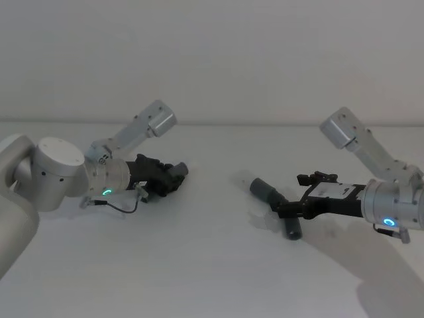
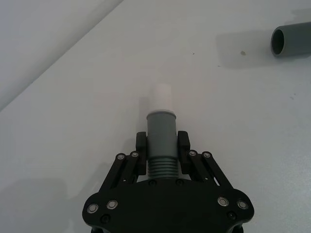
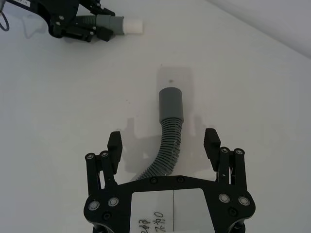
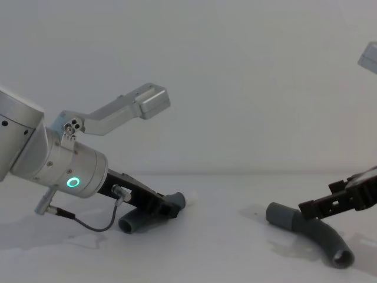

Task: Use both hands to pick up one end of the pipe from the table, align the ends, and insert them.

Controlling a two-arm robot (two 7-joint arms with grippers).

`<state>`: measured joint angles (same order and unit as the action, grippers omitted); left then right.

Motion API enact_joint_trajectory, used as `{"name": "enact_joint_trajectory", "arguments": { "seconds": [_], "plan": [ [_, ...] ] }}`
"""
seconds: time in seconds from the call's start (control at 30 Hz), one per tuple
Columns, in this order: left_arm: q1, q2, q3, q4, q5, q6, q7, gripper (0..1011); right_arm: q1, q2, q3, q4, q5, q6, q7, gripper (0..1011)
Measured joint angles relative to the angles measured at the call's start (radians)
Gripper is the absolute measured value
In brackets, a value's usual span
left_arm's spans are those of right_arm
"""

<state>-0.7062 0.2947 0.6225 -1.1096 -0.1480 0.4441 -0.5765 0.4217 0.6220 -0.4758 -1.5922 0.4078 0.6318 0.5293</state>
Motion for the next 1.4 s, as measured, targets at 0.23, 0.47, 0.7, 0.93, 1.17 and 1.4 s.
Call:
{"name": "enact_joint_trajectory", "arguments": {
  "seconds": [0.23,0.47,0.7,0.93,1.17,1.4],
  "plan": [
    [0.000,0.000,0.000,0.000,0.000,0.000,0.000,365,0.009,-0.011,-0.019,0.021,-0.002,0.001,-0.009,1000],
    [0.000,0.000,0.000,0.000,0.000,0.000,0.000,365,0.016,-0.020,-0.032,0.036,-0.002,0.007,-0.020,1000],
    [0.000,0.000,0.000,0.000,0.000,0.000,0.000,365,0.020,-0.025,-0.038,0.049,0.001,0.015,-0.029,999],
    [0.000,0.000,0.000,0.000,0.000,0.000,0.000,365,0.023,-0.031,-0.042,0.059,0.009,0.025,-0.038,1000],
    [0.000,0.000,0.000,0.000,0.000,0.000,0.000,365,0.023,-0.037,-0.044,0.069,0.019,0.031,-0.049,1000],
    [0.000,0.000,0.000,0.000,0.000,0.000,0.000,365,0.020,-0.042,-0.044,0.075,0.028,0.035,-0.061,1000]
  ]
}}
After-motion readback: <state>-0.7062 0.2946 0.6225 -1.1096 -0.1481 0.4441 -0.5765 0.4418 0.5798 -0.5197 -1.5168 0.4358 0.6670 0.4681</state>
